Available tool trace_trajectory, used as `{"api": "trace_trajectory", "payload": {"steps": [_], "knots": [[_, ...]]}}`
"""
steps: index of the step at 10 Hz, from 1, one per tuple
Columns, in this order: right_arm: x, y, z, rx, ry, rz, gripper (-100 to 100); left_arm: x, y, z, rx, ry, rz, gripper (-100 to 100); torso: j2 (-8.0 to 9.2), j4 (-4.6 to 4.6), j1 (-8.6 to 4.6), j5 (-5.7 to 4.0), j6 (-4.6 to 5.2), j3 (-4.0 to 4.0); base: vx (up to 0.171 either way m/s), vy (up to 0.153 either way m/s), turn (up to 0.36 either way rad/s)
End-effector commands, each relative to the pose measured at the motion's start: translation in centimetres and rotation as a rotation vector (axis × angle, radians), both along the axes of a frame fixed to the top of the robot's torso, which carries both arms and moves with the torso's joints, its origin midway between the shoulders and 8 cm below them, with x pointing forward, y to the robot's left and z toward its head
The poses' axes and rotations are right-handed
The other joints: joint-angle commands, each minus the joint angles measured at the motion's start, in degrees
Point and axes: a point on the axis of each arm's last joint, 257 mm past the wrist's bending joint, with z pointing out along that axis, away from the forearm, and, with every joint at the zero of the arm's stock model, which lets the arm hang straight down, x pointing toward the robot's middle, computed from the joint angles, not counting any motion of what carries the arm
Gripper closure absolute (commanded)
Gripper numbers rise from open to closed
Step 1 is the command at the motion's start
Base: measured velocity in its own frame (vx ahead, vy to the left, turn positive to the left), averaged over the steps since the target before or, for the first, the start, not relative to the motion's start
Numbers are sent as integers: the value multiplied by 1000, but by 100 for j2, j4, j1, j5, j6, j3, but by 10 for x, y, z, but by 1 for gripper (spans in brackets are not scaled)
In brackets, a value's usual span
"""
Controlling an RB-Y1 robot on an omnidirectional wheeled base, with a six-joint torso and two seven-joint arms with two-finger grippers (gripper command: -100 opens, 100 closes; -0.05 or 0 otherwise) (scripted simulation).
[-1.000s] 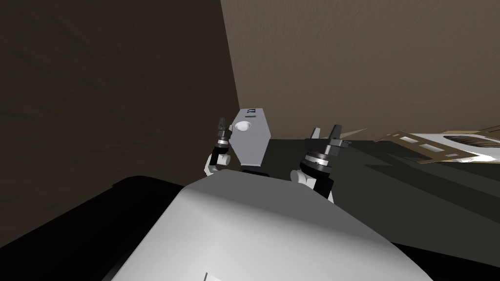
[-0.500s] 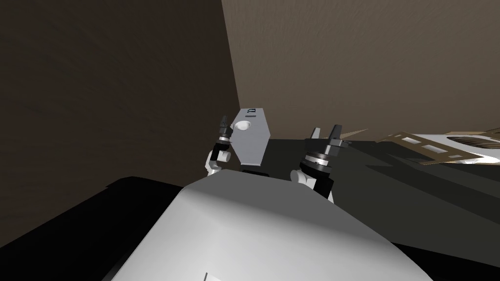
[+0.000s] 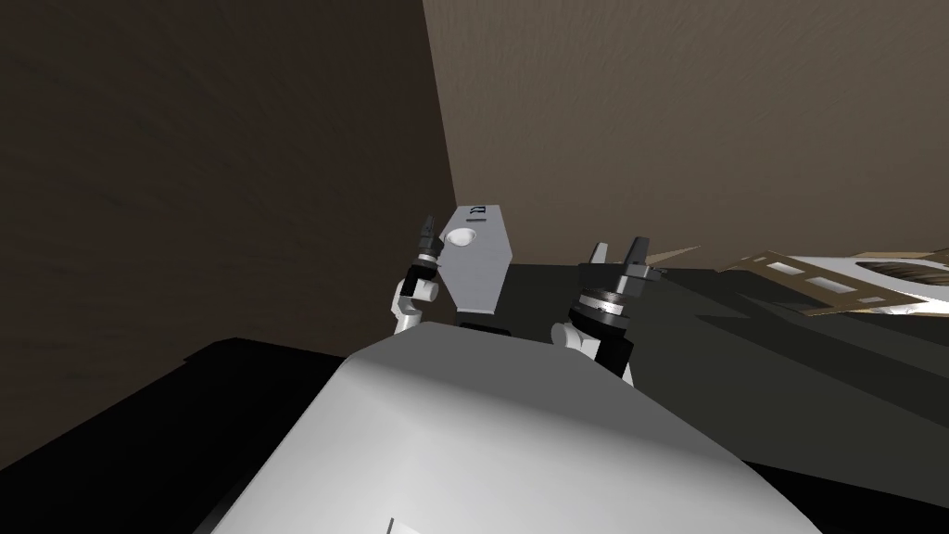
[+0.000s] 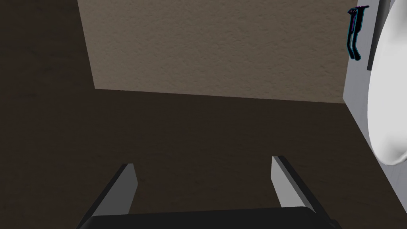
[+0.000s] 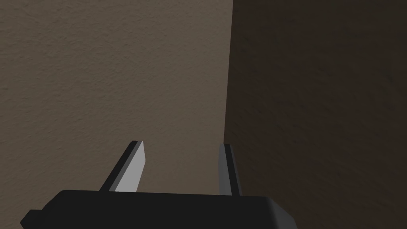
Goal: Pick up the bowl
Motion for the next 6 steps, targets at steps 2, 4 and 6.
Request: {"api": "trace_trajectory", "payload": {"steps": [2, 4, 6], "knots": [[0, 0, 0, 0, 0, 0, 0, 12, -1, 3, 7, 29, 4, -100, -2, 0, 2, 0, 0, -1, -21, -19, 17], [0, 0, 0, 0, 0, 0, 0, 23, -2, 5, 12, 54, 9, -100, 1, 0, -2, 0, 0, 1, -33, -26, 28], [0, 0, 0, 0, 0, 0, 0, 28, -1, -6, 12, 100, 13, -100, 3, 1, -2, -1, 0, 2, -23, -16, 8]]}}
